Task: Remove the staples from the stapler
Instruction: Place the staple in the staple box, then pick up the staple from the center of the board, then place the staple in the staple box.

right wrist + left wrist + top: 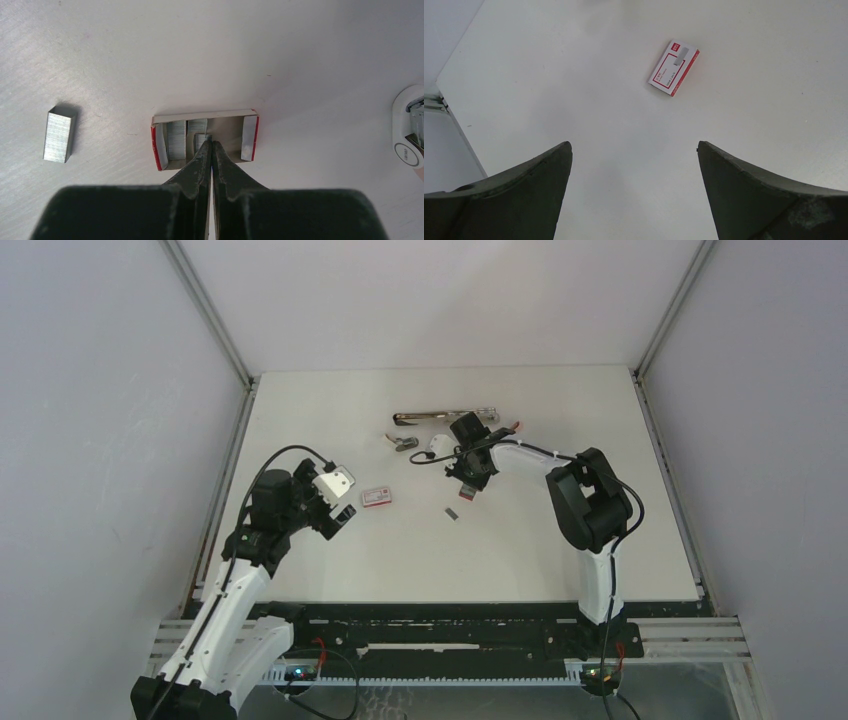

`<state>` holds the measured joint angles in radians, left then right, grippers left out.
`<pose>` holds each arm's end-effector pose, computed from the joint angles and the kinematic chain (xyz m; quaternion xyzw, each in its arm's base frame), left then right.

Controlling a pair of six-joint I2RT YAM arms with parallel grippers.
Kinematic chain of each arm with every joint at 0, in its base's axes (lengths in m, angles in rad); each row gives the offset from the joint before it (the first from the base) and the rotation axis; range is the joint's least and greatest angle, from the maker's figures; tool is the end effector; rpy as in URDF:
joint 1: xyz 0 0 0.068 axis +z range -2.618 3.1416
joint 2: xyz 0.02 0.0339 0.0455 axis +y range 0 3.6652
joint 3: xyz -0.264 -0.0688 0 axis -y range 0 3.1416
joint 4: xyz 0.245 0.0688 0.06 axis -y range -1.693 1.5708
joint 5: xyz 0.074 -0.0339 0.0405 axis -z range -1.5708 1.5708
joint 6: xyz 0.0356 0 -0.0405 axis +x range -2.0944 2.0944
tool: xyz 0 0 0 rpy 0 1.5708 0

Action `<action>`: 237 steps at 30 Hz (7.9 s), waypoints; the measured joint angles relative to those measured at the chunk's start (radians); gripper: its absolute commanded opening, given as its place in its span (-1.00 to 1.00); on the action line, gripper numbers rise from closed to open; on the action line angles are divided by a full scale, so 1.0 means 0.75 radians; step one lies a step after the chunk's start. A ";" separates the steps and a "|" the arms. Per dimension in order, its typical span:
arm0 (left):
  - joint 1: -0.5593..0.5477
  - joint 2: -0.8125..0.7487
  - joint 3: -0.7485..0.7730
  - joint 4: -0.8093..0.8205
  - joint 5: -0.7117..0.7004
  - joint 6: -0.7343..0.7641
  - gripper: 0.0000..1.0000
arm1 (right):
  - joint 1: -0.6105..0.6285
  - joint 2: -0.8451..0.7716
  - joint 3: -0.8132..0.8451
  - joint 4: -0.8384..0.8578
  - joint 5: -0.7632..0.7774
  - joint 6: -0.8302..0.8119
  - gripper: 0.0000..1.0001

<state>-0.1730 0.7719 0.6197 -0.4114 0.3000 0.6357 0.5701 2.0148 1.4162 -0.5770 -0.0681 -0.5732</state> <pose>0.1690 -0.0402 0.2621 0.4070 0.7678 -0.0180 0.4945 0.3453 0.2243 0.1623 -0.5358 0.8206 0.0331 0.1963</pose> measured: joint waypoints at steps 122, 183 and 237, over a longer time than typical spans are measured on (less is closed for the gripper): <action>0.000 -0.008 0.000 0.000 -0.001 -0.001 0.99 | 0.226 -0.185 0.114 -0.308 -0.067 0.545 0.10; 0.000 -0.011 0.000 0.000 -0.001 -0.001 0.99 | 0.212 0.071 0.153 -0.242 0.100 0.696 -0.69; 0.000 -0.002 0.000 0.001 -0.001 -0.001 0.99 | 0.017 0.030 0.125 -0.172 -0.025 0.098 -0.65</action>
<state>-0.1730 0.7708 0.6197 -0.4110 0.2993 0.6353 0.5831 2.0373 1.5101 -0.7063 -0.0868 -0.4999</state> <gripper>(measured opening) 0.996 0.175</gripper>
